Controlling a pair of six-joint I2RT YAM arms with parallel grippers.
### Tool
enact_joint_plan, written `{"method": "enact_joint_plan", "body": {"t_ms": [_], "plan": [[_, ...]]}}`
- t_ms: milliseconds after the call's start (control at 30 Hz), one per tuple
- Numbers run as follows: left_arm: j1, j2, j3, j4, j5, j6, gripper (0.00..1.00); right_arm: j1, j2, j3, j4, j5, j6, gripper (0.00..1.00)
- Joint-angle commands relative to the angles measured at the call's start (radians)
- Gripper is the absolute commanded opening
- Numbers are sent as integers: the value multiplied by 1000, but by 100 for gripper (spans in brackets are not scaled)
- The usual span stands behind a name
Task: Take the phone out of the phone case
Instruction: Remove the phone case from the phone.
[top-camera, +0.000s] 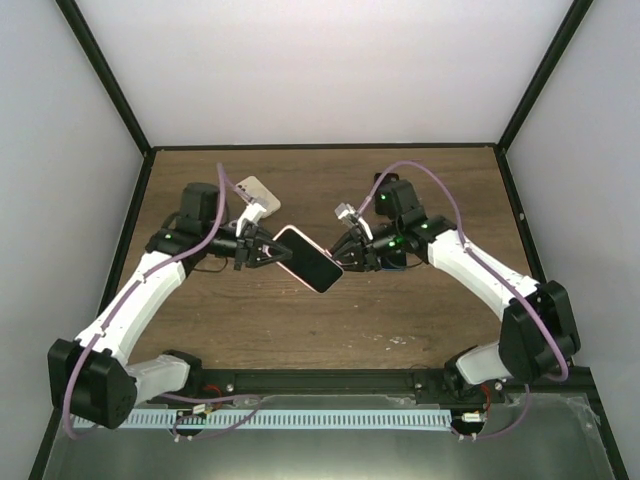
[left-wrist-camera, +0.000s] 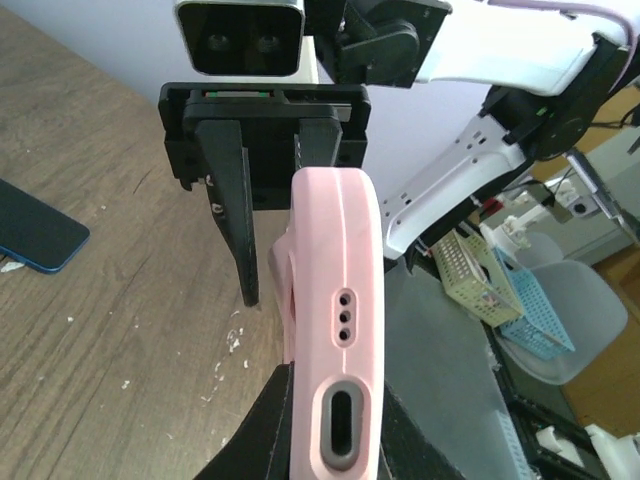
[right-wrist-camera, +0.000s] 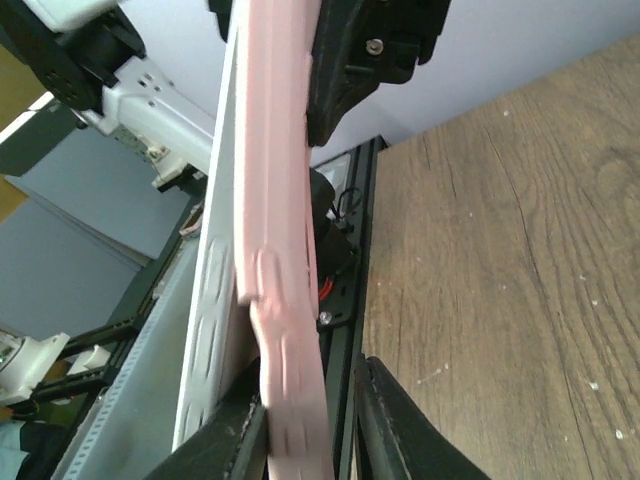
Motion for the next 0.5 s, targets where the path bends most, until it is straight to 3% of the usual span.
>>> {"method": "enact_joint_plan", "body": {"t_ms": [0,167,467], "plan": [[-123,56,82,-217,10,236,0,56,39,99,-19,122,-26,20],[-197,141,159,-426,-79,441,0,85,74,152,-152,141,-132,20],[-259,205,170,-445,-187,460,0,127,63,188,-206,174,-181,21]]}}
